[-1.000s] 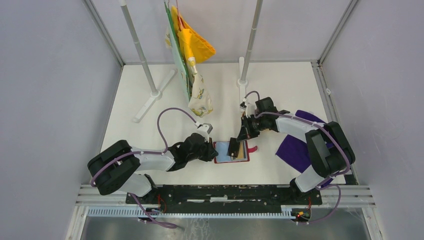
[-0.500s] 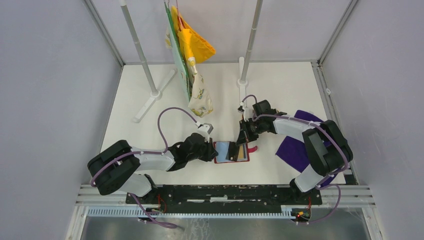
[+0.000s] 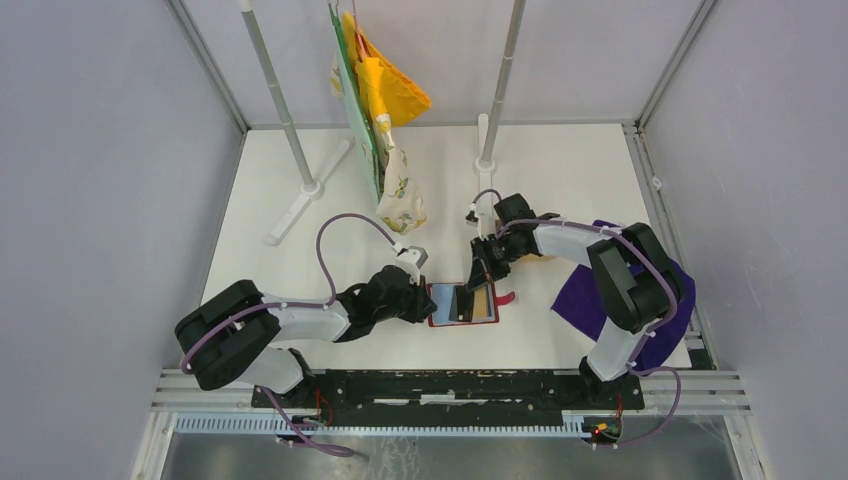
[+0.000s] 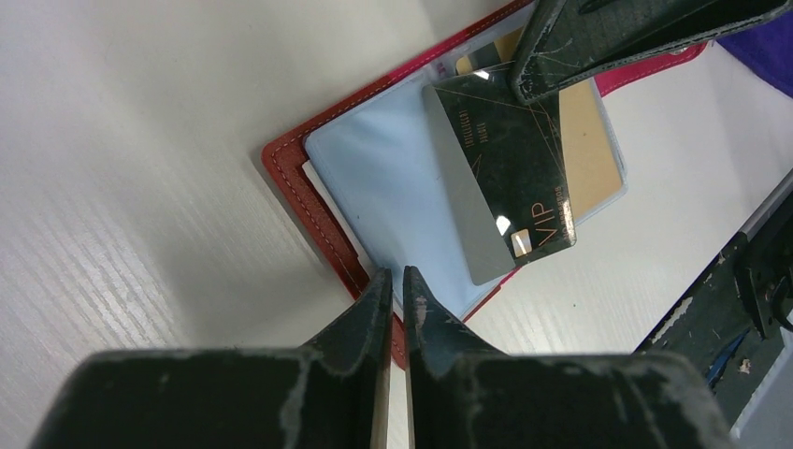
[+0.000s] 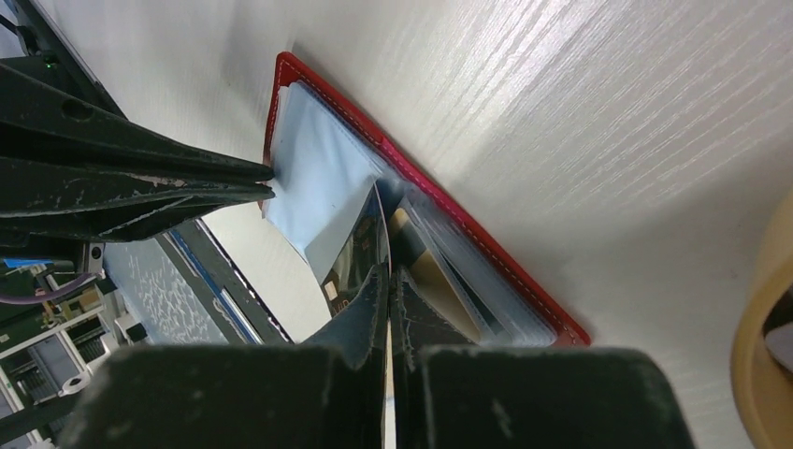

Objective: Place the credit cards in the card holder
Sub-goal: Insert the credit card into the card holder.

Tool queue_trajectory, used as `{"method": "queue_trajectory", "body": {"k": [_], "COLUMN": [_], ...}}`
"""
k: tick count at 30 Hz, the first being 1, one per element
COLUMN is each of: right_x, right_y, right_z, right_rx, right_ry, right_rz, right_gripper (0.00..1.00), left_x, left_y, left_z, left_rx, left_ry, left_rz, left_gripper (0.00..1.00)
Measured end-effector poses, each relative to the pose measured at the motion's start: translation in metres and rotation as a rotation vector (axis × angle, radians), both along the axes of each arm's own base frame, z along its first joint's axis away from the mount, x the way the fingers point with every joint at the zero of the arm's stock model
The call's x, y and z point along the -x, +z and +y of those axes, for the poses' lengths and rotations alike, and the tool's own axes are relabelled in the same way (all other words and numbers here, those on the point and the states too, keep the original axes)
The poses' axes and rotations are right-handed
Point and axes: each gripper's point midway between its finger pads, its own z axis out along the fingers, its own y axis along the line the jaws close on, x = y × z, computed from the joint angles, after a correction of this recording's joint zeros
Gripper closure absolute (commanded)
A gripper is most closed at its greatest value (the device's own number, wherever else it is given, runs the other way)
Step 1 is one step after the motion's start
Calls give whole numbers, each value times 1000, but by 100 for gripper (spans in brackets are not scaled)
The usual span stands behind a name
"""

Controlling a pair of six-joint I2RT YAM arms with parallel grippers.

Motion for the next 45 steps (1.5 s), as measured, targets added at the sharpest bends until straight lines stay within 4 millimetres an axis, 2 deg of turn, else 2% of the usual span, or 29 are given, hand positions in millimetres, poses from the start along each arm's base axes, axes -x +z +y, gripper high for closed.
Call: {"method": "queue_trajectory", "body": {"k": [14,18,21,26,31,35,39,42,45], "right_x": [-3,-3,-2,1,1,1,1,1,1], "right_y": [-4,-5,-5,-3,-4,-3,-3,-3,-3], "right_z": [15,18,21,26,28,30,30,30,31], "right_rx": [-9,-20,-35,-63,-78,-88,-92,-93,-95], "right_ry": [60,75,82,97,104,107,108,108,109], "right_rz": [34,42,52,62,66,60,59,58,58], "right_gripper": [100,95,92,89,87,86,86,86,85], "left_x": [0,1,2,2,20,29,25,18,12], "left_y": [0,2,12,45,76,87,82,72,56], "left_z": [-1,-1,-5,-12,-36,-60,-81,-94,-97], "left_rx": [-3,3,31,118,196,192,126,56,-21], "left_ry": [-15,-20,-32,-42,-83,-91,-63,-18,21], "left_rz": [-9,-9,-19,-71,-103,-123,-134,-128,-124], "left_gripper": [83,77,69,61,62,67,74,75,76]}}
